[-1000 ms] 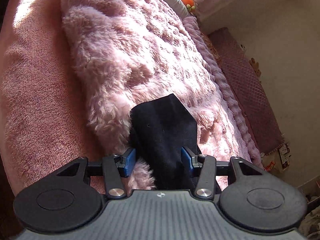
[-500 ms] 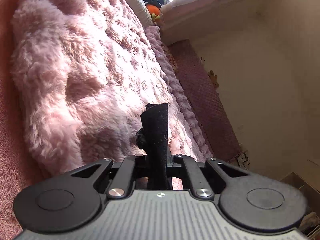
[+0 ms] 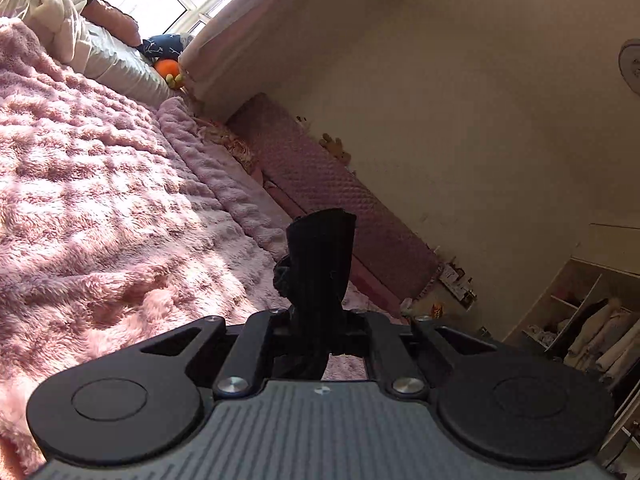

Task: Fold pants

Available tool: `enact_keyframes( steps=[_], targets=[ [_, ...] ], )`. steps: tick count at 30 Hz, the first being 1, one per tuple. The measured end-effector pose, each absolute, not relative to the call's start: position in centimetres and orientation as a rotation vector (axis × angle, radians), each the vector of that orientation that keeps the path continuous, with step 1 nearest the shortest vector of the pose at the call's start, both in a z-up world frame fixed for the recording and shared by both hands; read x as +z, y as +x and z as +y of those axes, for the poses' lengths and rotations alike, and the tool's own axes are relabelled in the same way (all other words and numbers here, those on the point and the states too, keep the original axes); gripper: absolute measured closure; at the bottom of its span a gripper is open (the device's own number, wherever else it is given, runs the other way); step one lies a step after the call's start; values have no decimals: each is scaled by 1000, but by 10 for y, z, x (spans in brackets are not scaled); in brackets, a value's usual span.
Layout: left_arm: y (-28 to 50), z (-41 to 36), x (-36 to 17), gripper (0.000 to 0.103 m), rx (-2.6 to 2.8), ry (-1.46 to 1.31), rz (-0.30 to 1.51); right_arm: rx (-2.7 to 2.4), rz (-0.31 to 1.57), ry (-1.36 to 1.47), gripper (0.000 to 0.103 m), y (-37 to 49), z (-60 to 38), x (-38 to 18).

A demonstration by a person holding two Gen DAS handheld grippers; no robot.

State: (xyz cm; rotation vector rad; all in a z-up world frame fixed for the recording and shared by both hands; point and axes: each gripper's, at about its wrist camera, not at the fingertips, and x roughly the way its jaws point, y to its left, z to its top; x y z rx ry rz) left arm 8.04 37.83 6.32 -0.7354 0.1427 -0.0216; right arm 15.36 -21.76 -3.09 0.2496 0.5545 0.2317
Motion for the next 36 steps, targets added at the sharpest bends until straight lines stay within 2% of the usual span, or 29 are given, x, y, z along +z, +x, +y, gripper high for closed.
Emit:
enact_keyframes(
  steps=[6, 10, 17, 21, 27, 30, 32, 34, 36],
  targets=[
    [78, 236, 119, 96, -33, -510, 160, 142, 509, 352, 60, 141, -281, -35],
    [83, 132, 118, 96, -116, -462, 190, 110, 505, 442, 60, 128, -317, -46],
    [110, -26, 59, 96, -307, -379, 361, 42, 425, 468, 59, 105, -363, -54],
    [114, -85, 25, 96, -378, -364, 470, -33, 438, 436, 59, 99, -384, -65],
    [98, -176, -25, 95, -397, -165, 566, -80, 454, 503, 59, 97, -410, -79],
    [99, -196, -47, 95, -358, -162, 646, -99, 447, 548, 59, 96, -419, -81],
    [101, -202, -56, 92, -361, -179, 704, -100, 436, 597, 59, 93, -426, -83],
    [98, -206, -60, 73, -417, -179, 723, -106, 433, 632, 59, 92, -431, -85],
    [91, -207, -57, 61, -517, -206, 704, -112, 437, 645, 59, 92, -433, -86]
  ],
)
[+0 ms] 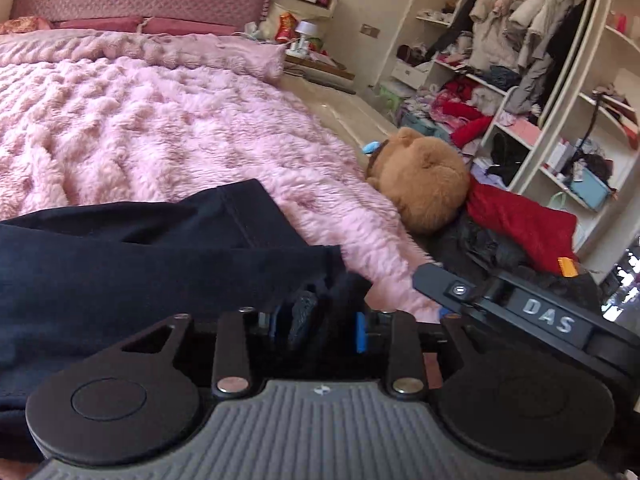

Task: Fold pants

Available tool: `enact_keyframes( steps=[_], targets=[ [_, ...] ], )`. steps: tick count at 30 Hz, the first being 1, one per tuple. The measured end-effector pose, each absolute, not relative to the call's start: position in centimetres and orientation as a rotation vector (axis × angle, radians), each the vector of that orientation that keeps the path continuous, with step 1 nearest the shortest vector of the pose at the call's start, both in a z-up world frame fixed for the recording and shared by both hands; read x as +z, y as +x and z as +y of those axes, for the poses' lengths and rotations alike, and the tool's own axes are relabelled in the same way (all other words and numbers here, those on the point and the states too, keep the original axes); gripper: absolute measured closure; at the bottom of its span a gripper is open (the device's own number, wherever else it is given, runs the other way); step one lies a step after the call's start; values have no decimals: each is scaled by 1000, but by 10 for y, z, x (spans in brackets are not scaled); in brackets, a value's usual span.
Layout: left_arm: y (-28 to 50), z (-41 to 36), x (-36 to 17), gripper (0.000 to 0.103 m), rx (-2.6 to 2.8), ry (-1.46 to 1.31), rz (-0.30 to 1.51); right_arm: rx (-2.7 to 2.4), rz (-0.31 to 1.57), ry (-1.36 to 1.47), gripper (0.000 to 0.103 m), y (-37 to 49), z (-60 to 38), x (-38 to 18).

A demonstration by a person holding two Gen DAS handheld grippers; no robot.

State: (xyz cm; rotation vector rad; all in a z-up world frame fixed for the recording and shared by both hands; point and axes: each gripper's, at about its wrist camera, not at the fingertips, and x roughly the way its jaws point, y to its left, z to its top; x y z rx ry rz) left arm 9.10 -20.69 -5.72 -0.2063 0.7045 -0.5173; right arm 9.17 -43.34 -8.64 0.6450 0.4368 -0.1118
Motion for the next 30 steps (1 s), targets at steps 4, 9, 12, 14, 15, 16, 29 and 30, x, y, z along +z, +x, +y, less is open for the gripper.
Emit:
enact_keyframes(
  steps=[4, 9, 12, 14, 15, 16, 29, 30],
  targets=[
    [75, -183, -29, 51, -704, -368, 652, -79, 366, 788, 50, 85, -446, -90],
    [76, -127, 16, 42, -608, -403, 662, -35, 336, 827, 48, 84, -444, -87],
    [82, -75, 31, 42, -492, -422, 679, 6, 336, 788, 48, 89, -431, -83],
    [83, -40, 35, 42, -403, -405, 666, 36, 337, 734, 48, 91, -419, -78],
    [84, -26, 35, 42, -365, -393, 665, 52, 339, 699, 48, 92, -412, -76],
    [86, -9, 33, 43, -316, -380, 671, 69, 342, 664, 48, 94, -406, -74],
    [88, 179, -45, 52, 203, -701, 858, 662, 531, 507, 42, 152, -254, -32],
    [85, 186, -49, 52, 194, -742, 876, 710, 582, 501, 42, 165, -238, -33]
  ],
)
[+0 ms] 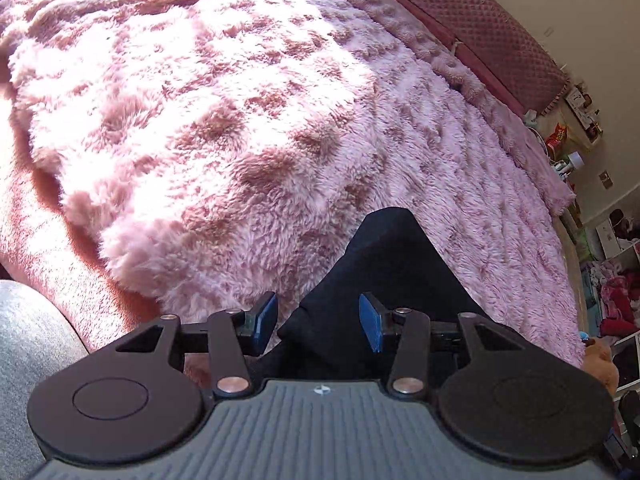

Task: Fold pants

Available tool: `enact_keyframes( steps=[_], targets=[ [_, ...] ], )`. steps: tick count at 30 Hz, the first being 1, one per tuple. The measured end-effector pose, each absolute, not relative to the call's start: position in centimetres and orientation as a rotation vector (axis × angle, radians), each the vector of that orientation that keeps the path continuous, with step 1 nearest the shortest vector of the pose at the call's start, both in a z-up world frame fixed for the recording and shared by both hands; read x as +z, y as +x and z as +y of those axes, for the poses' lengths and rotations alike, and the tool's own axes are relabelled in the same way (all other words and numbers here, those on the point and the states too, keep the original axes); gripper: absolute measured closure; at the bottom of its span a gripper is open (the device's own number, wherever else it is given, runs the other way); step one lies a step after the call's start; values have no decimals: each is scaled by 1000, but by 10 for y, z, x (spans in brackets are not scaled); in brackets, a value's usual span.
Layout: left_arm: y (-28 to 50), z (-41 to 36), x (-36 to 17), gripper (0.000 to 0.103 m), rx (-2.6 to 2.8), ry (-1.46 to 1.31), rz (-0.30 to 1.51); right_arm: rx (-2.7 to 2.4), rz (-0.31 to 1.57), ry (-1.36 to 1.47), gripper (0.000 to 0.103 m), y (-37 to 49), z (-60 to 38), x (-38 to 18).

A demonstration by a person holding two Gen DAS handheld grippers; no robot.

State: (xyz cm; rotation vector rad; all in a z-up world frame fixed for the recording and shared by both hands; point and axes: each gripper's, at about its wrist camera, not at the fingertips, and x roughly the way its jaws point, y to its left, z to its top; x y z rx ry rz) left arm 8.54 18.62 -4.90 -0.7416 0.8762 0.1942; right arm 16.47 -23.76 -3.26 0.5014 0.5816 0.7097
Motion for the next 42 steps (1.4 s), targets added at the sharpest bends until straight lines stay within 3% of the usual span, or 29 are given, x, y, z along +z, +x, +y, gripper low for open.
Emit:
enact_keyframes(
  steps=[2, 4, 6, 9, 11, 13, 17, 18, 20, 21, 24, 32, 42],
  targets=[
    [77, 197, -55, 56, 161, -828, 886, 790, 662, 446, 42, 192, -201, -33],
    [72, 204, -62, 68, 107, -885, 890, 855, 735, 374, 43, 221, -163, -35],
    [72, 207, -69, 72, 98, -918, 920, 911, 826, 293, 51, 253, -128, -40],
    [72, 213, -81, 78, 52, -1016, 937, 979, 924, 225, 52, 293, -88, -50],
    [75, 218, -89, 79, 21, -1072, 933, 969, 957, 179, 50, 313, -70, -56],
    [78, 221, -98, 80, 32, -1105, 931, 951, 984, 139, 38, 333, -55, -64],
    [80, 227, -118, 86, 25, -1204, 932, 1022, 1071, 81, 40, 357, -20, -85],
    [81, 230, -122, 89, 12, -1222, 943, 1070, 1101, 58, 43, 358, -11, -90],
    [77, 236, -129, 93, 1, -1281, 935, 1137, 1095, 0, 67, 351, 1, -93],
    [73, 238, -134, 95, 1, -1319, 929, 1145, 1080, -26, 95, 347, 4, -93],
    [59, 239, -143, 97, 28, -1417, 907, 1111, 1061, 66, 103, 348, 1, -94],
    [17, 238, -139, 101, -5, -1490, 761, 862, 1067, 519, 103, 368, -46, -123],
    [-1, 225, -86, 103, 205, -1176, 784, 801, 962, 498, 103, 373, -40, -101]
  ],
)
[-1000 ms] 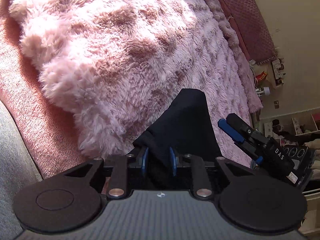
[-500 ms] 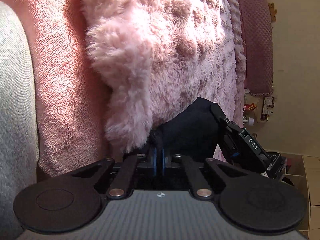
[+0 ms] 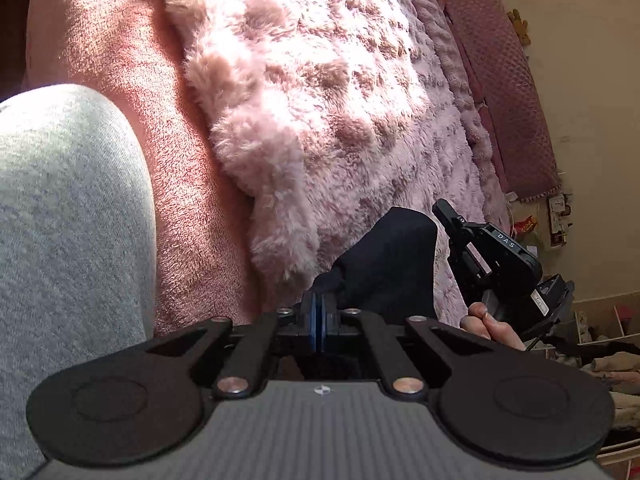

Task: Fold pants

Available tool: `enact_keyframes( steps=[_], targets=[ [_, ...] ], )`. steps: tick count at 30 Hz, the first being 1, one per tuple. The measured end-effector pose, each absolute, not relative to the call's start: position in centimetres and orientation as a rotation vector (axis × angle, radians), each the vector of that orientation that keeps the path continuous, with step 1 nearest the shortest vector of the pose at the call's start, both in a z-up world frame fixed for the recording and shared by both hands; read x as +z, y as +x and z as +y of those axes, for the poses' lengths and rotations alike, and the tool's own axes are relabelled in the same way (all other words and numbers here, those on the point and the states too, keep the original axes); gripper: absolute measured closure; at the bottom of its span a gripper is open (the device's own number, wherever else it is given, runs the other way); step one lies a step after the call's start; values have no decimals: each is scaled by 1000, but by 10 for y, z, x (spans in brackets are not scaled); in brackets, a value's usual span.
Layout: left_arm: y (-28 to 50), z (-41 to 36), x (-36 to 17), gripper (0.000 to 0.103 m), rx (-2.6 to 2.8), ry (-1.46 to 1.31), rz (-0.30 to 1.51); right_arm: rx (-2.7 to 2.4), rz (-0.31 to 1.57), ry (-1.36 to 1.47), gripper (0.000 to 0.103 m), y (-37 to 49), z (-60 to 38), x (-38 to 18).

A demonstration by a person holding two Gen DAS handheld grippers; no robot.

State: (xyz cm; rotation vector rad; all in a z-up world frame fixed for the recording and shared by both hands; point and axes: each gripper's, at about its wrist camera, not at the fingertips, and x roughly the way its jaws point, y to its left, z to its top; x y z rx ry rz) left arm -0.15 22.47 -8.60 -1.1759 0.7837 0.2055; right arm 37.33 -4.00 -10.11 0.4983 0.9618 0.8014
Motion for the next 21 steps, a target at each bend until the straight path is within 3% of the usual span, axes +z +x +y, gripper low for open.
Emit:
enact_keyframes(
  steps=[3, 5, 6, 7, 11, 14, 15, 21],
  targets=[
    [-4, 220, -56, 103, 316, -933, 780, 896, 958, 454, 103, 371, -31, -88],
    [-4, 222, -44, 103, 311, -891, 751, 977, 1009, 417, 86, 366, -20, -82],
    [-2, 224, -39, 103, 278, -896, 734, 1004, 1013, 388, 61, 361, -14, -78],
    [0, 226, -37, 102, 237, -905, 717, 1020, 994, 357, 57, 353, -10, -73],
    [19, 222, -35, 101, 108, -881, 669, 1160, 1014, 290, 63, 321, 11, -63],
    [46, 213, -49, 101, 120, -809, 717, 1112, 1116, 280, 85, 305, 26, -74],
    [57, 211, -58, 101, 143, -787, 763, 1052, 1162, 296, 98, 300, 26, -83],
    [66, 189, -90, 98, 172, -688, 961, 967, 1164, 230, 103, 296, 28, -116]
  ],
)
